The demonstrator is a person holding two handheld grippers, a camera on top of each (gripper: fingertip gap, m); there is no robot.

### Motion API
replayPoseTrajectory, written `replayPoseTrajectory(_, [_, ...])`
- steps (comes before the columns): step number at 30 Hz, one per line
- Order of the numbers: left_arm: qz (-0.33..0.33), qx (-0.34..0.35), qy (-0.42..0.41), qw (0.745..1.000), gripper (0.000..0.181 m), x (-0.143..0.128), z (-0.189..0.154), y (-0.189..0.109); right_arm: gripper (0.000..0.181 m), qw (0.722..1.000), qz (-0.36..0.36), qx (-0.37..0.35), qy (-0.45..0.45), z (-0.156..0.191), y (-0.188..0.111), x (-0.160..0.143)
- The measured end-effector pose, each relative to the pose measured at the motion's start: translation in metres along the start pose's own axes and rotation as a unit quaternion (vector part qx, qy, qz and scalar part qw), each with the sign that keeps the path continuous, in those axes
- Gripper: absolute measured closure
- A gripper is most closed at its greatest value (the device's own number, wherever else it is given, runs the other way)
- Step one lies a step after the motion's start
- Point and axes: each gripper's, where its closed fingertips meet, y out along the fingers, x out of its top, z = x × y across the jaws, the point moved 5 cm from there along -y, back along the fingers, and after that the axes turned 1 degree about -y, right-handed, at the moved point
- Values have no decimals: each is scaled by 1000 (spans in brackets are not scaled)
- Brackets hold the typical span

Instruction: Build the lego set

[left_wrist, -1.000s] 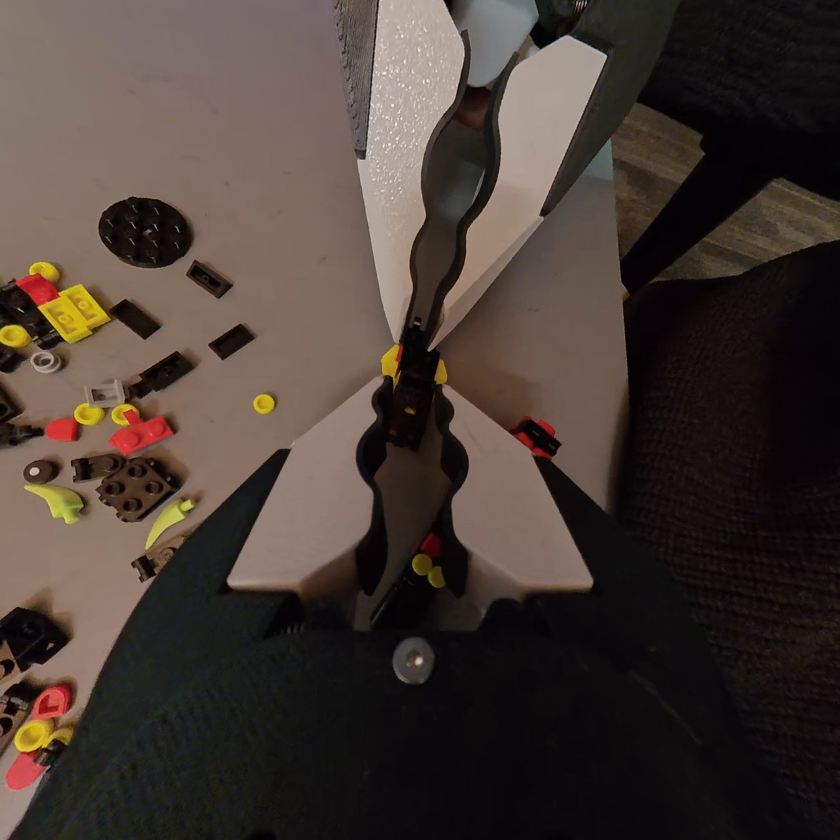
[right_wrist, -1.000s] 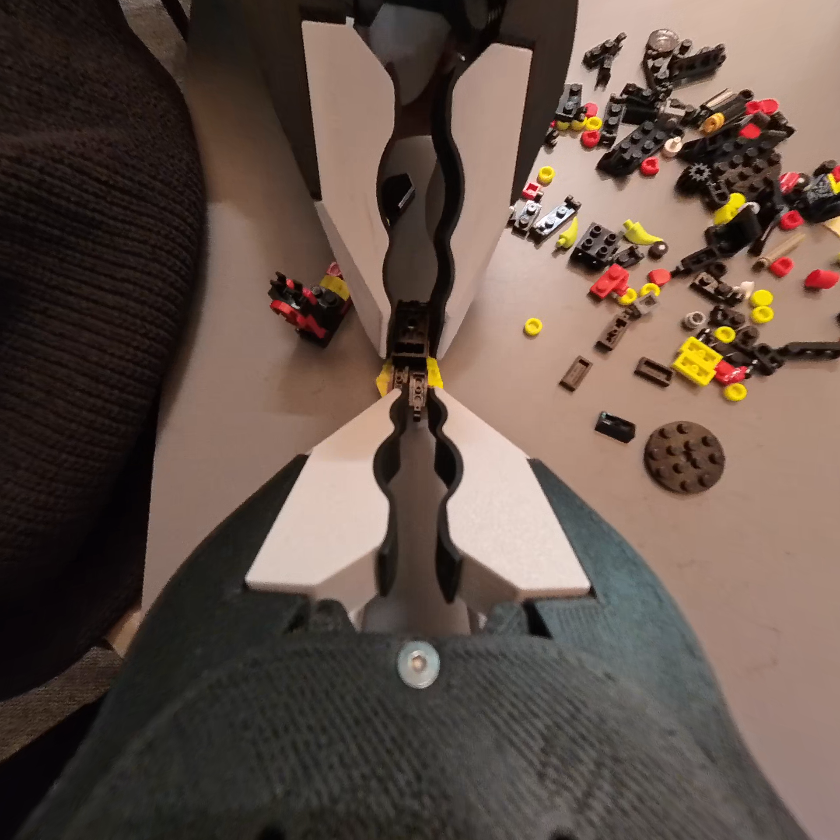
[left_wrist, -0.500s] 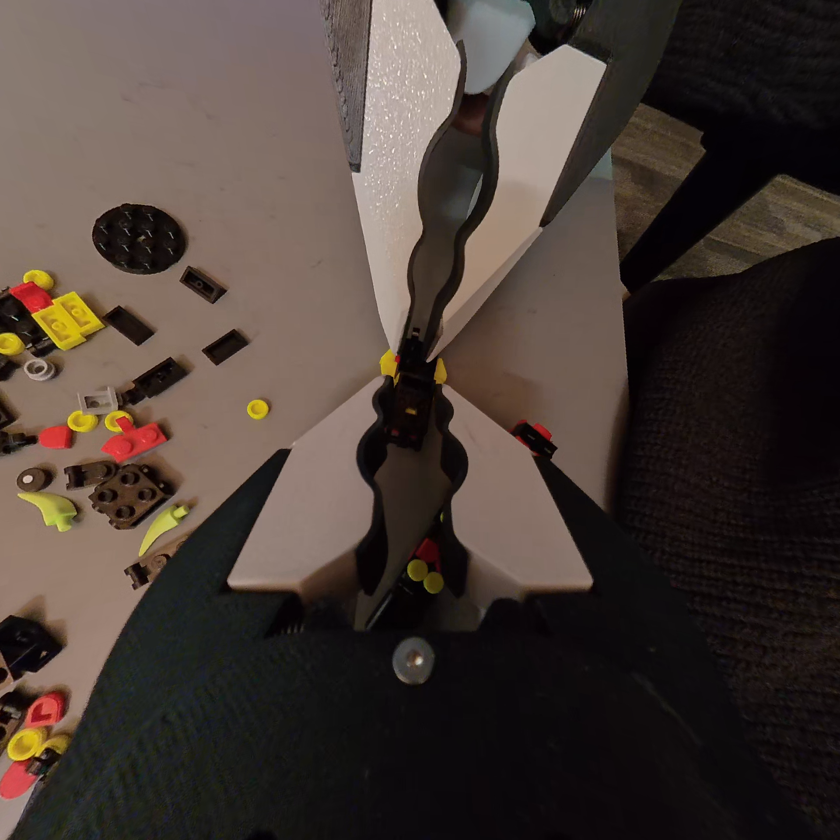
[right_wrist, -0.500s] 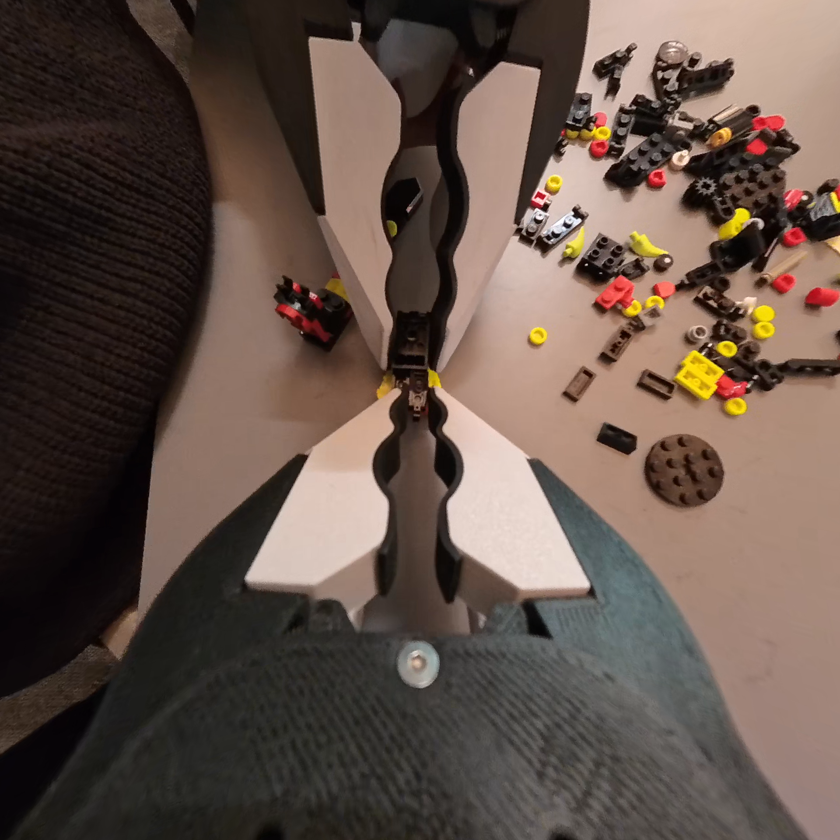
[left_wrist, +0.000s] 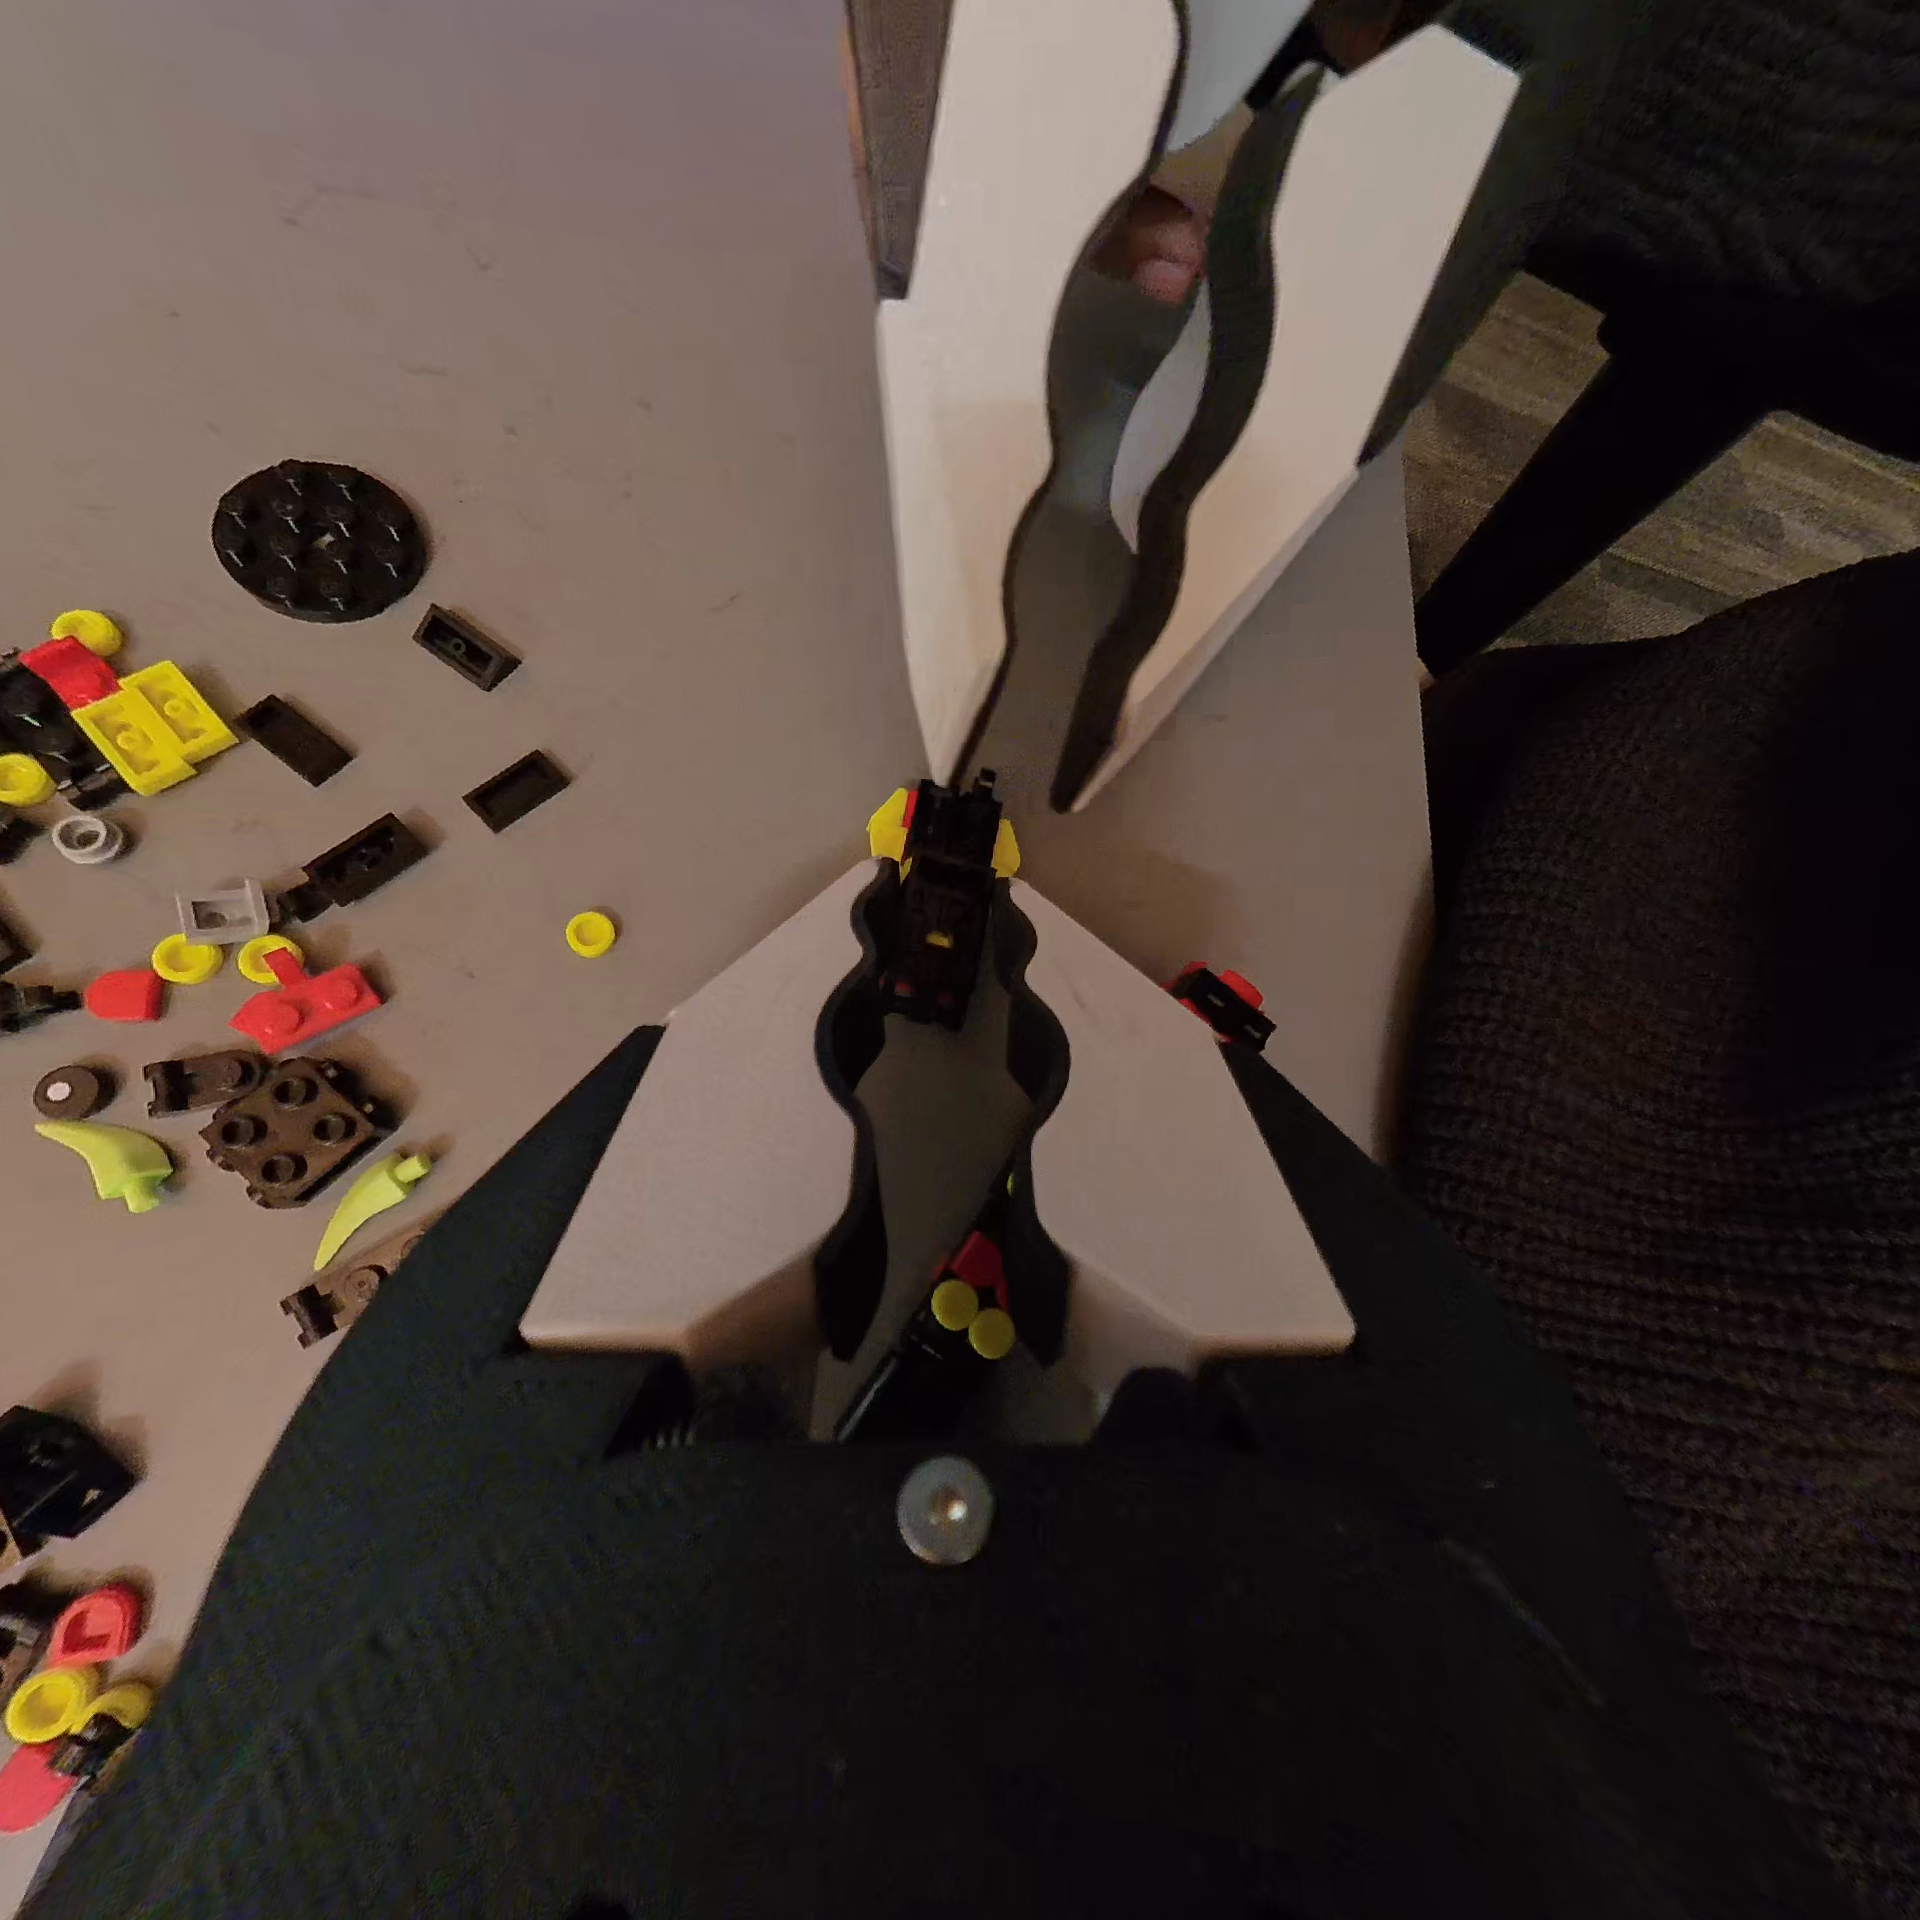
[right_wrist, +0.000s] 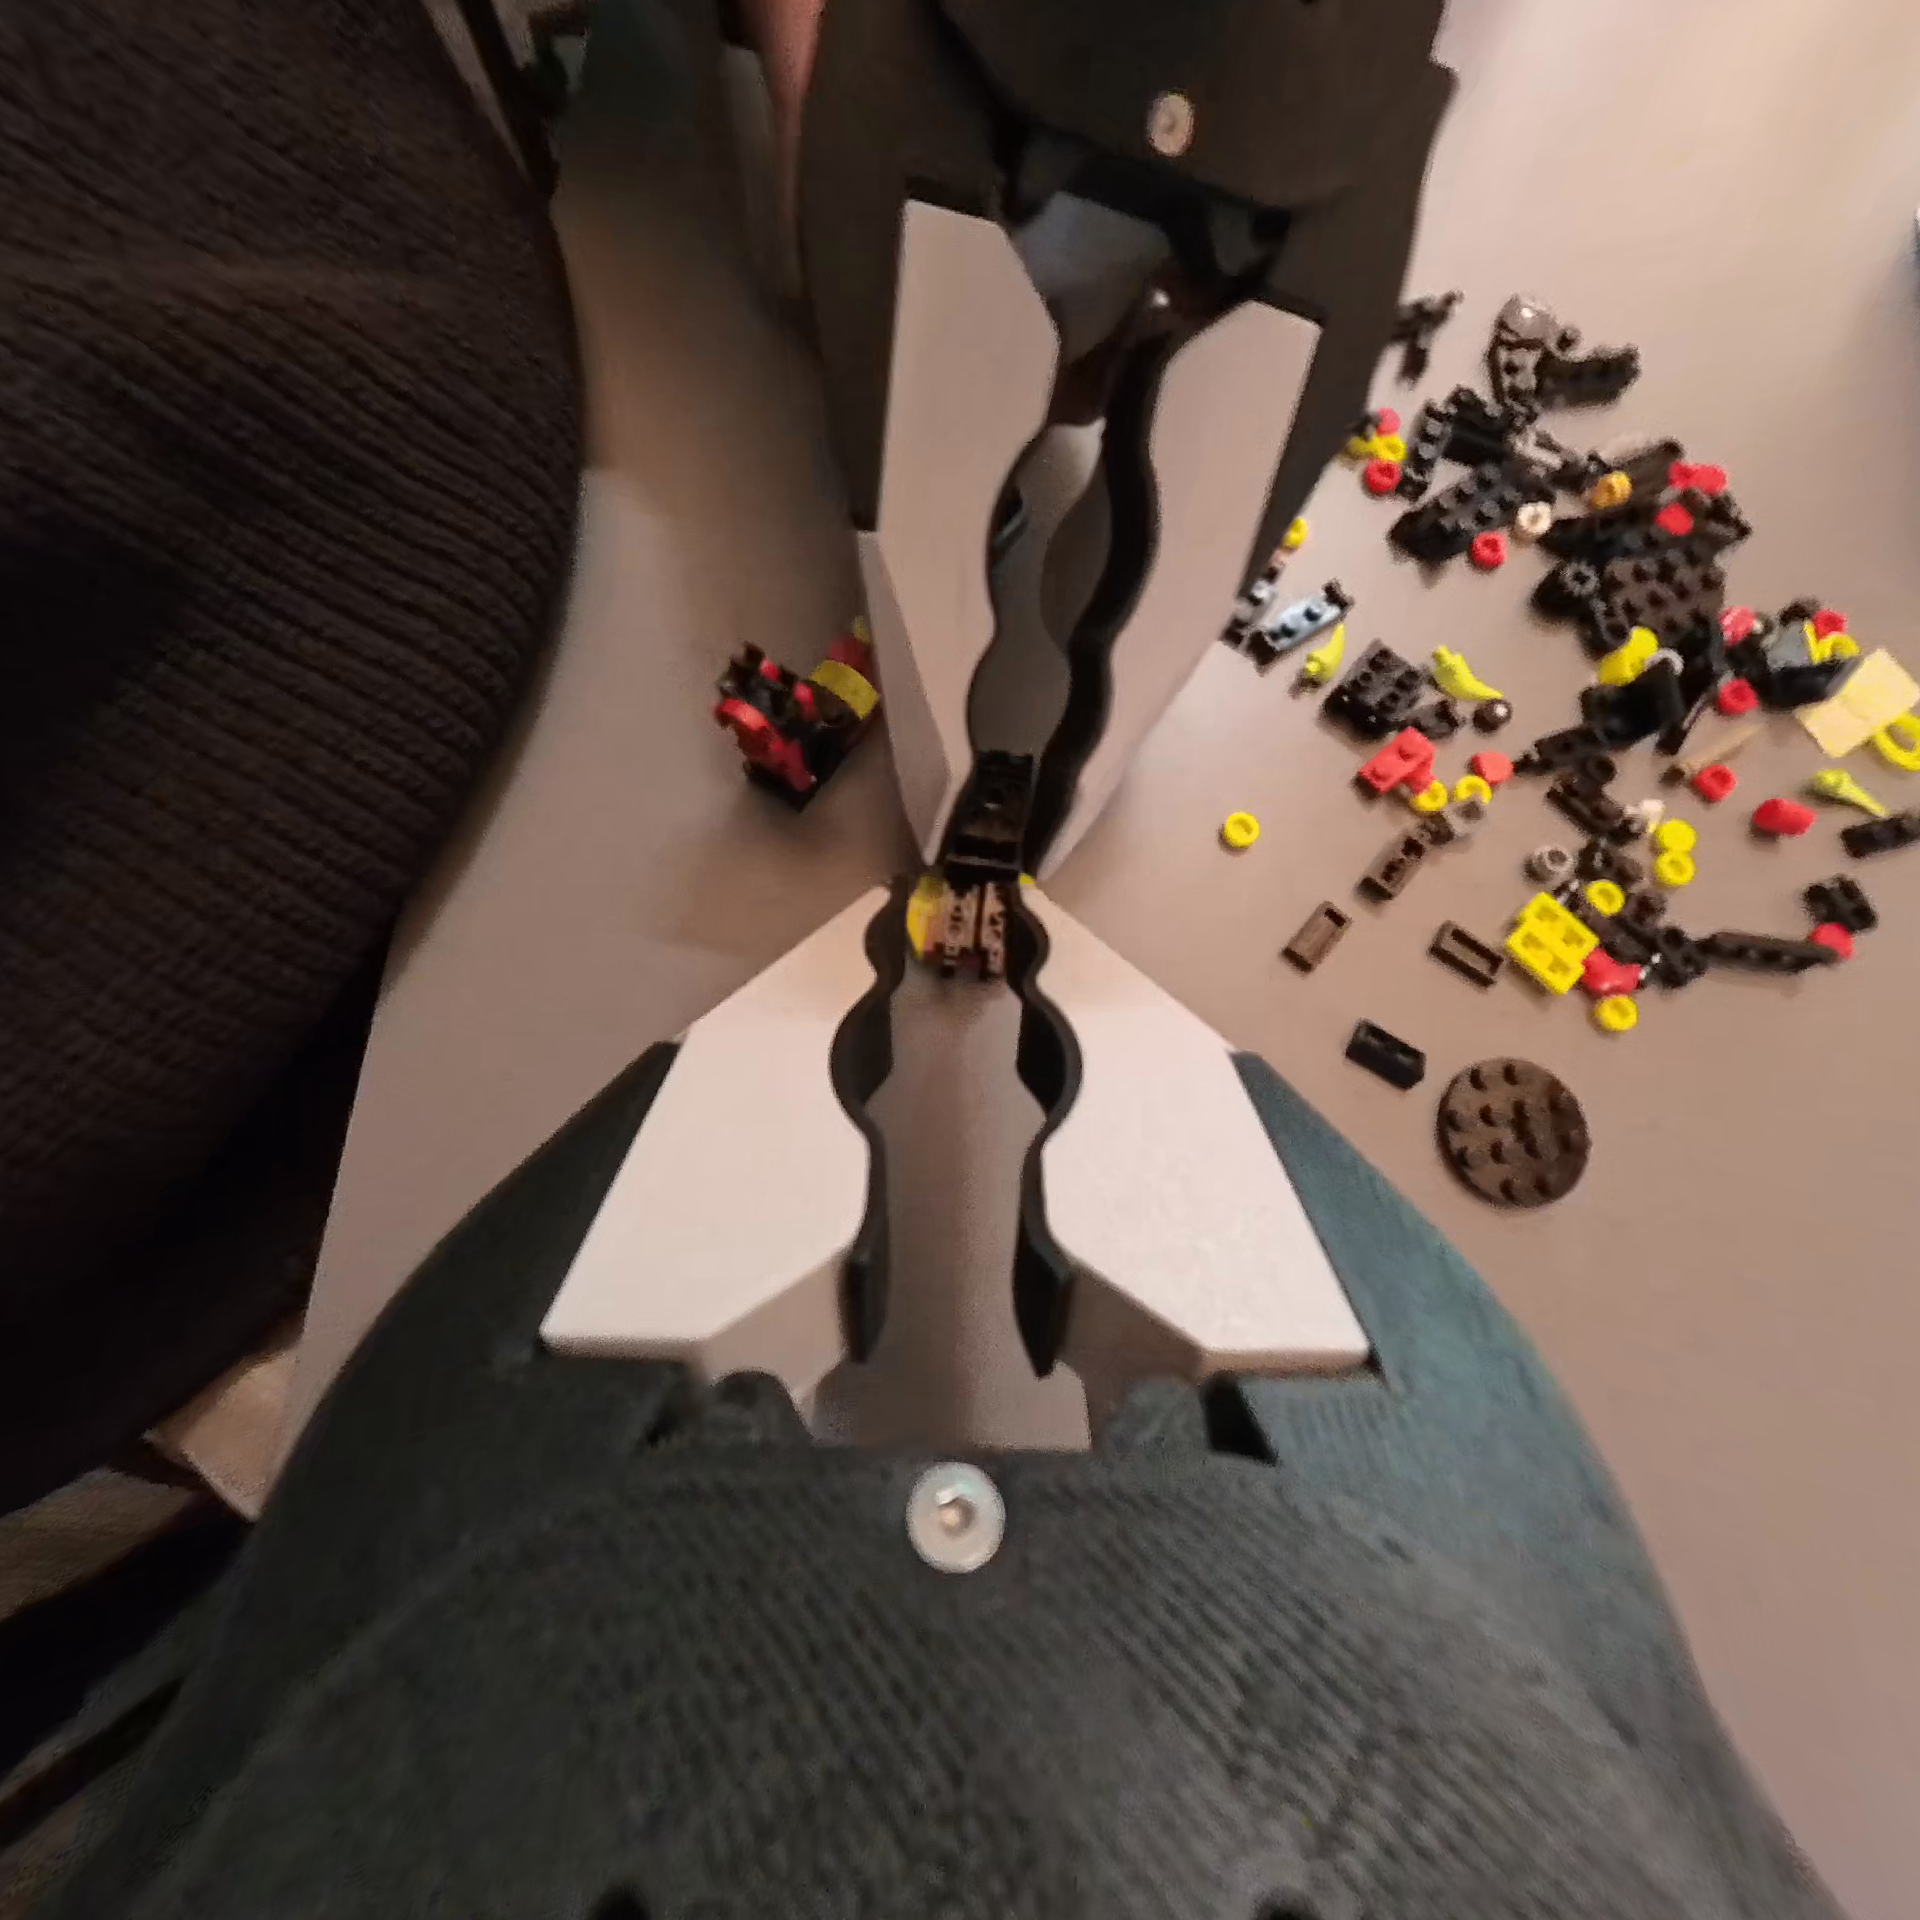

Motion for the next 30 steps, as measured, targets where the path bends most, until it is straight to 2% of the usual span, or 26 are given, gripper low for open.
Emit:
replayPoseTrajectory(6, [0, 1, -1, 1000, 165, 0, 0, 0, 165, 999, 42, -21, -23, 3, 11, -2])
replayPoseTrajectory(16, [1, -2, -7, 1000, 165, 0, -1, 1, 175, 998, 45, -30, -33, 3, 14, -4])
replayPoseTrajectory(25, [1, 0, -6, 1000, 165, 0, 0, 0, 174, 1000, 19, -10, 16, 1, 13, -5])
replayPoseTrajectory(27, [1, 0, -6, 1000, 165, 0, 0, 0, 165, 999, 11, 7, 40, 0, 10, -4])
replayPoseTrajectory(30, [1, 0, -7, 1000, 165, 0, 0, 0, 164, 997, -25, 13, 65, -4, 1, 0])
